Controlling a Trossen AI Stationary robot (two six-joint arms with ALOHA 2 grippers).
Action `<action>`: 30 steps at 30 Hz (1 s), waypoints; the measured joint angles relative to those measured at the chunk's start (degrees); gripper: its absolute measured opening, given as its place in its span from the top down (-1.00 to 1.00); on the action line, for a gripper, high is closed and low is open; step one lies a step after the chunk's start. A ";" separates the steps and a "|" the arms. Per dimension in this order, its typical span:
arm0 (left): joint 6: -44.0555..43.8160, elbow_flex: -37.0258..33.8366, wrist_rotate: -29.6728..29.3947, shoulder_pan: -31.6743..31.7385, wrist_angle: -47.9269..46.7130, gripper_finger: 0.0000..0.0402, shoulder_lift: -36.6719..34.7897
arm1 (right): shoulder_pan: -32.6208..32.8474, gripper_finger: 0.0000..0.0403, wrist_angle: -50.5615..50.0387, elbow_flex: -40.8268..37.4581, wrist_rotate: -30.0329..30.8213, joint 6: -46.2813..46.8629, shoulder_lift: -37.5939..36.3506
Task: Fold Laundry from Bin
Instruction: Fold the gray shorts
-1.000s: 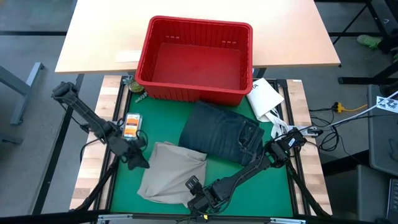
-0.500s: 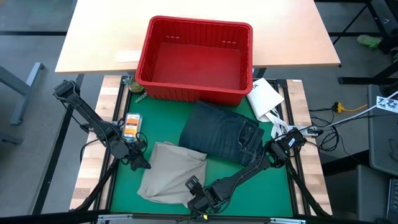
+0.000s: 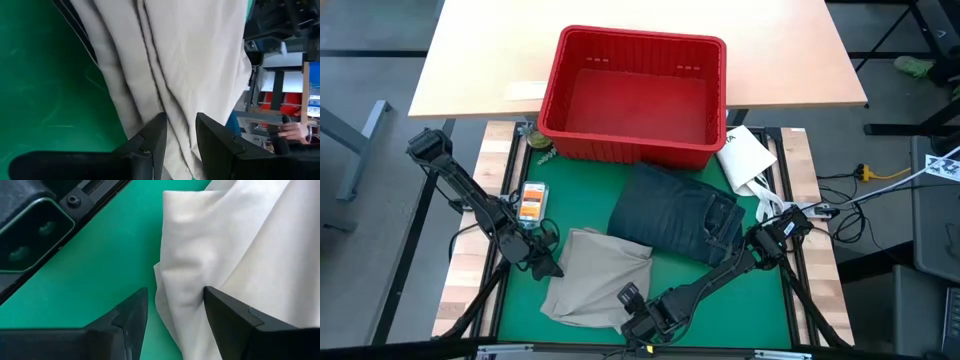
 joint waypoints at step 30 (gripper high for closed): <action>0.04 0.02 -1.47 0.00 3.65 0.51 0.10 | 0.00 0.03 0.90 0.02 0.08 1.90 0.00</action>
